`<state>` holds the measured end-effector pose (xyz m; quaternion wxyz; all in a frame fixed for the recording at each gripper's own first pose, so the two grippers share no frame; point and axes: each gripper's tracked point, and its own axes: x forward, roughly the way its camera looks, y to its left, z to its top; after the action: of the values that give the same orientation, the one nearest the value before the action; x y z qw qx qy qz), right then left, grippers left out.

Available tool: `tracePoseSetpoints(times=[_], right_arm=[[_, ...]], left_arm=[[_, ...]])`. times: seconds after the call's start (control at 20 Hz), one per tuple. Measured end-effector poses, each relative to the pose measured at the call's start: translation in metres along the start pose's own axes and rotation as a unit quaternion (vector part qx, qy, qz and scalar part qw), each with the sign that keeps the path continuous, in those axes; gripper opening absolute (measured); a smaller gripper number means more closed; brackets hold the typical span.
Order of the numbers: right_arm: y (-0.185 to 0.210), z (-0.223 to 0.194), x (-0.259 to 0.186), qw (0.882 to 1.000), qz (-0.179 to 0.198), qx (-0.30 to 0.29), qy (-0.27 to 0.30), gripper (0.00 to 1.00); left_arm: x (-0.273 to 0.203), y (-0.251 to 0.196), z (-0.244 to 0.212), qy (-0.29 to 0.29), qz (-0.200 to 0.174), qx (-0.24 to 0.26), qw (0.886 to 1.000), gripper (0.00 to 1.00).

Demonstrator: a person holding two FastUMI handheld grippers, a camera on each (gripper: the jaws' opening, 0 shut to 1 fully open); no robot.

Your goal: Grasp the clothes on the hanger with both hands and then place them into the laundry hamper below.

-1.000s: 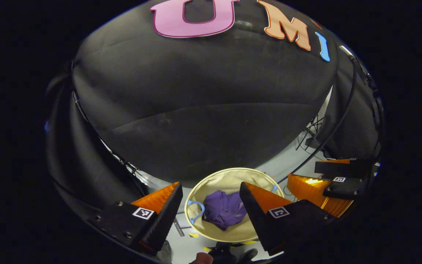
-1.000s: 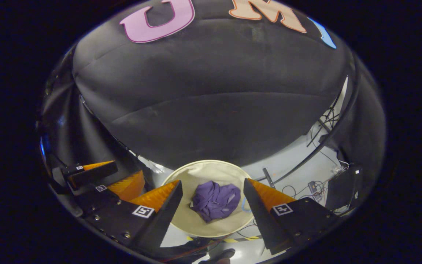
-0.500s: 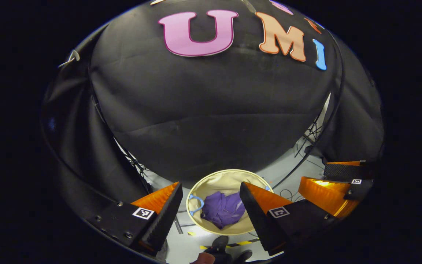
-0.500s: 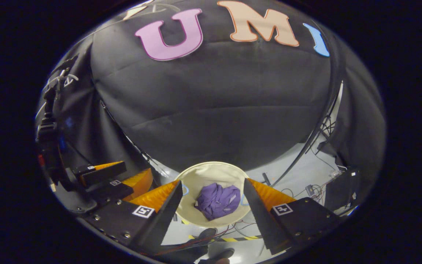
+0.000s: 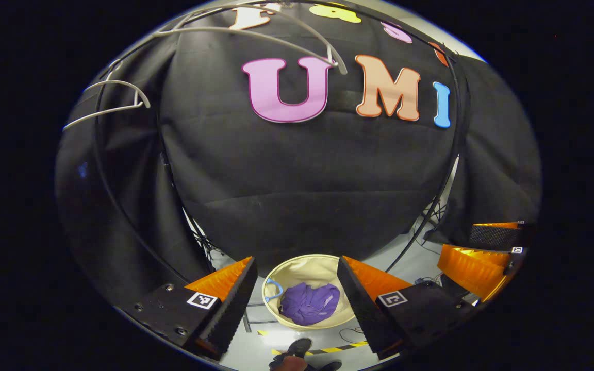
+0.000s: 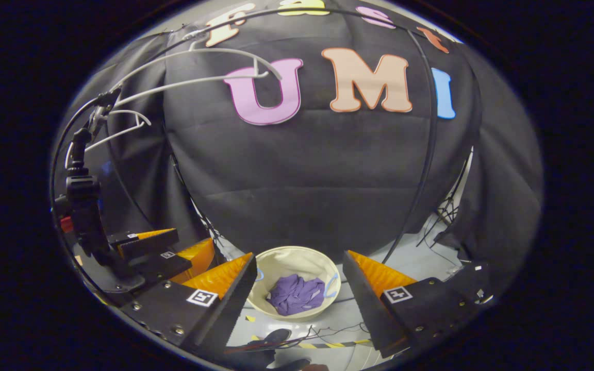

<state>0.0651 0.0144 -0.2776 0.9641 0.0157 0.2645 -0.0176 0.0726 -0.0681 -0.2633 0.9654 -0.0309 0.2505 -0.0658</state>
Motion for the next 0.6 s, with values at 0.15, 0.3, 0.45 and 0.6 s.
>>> tracePoseSetpoints(times=[0.15,0.3,0.45,0.6], right_arm=[[0.001,0.008,-0.022,1.000,0.000,0.002,-0.016,1.00],[0.003,0.020,-0.046,0.999,-0.004,0.001,-0.036,1.00],[0.008,0.030,-0.059,0.999,-0.001,0.007,-0.048,1.00],[0.004,0.041,-0.070,0.998,-0.011,0.015,-0.060,1.00]], left_arm=[[-0.023,-0.001,0.005,-0.010,0.007,-0.002,1.000,0.97],[-0.040,0.004,0.015,-0.024,0.009,0.000,1.000,0.97],[-0.050,0.014,0.017,-0.022,0.012,-0.010,1.000,0.97],[-0.061,0.027,0.026,-0.030,0.018,-0.004,0.999,0.97]])
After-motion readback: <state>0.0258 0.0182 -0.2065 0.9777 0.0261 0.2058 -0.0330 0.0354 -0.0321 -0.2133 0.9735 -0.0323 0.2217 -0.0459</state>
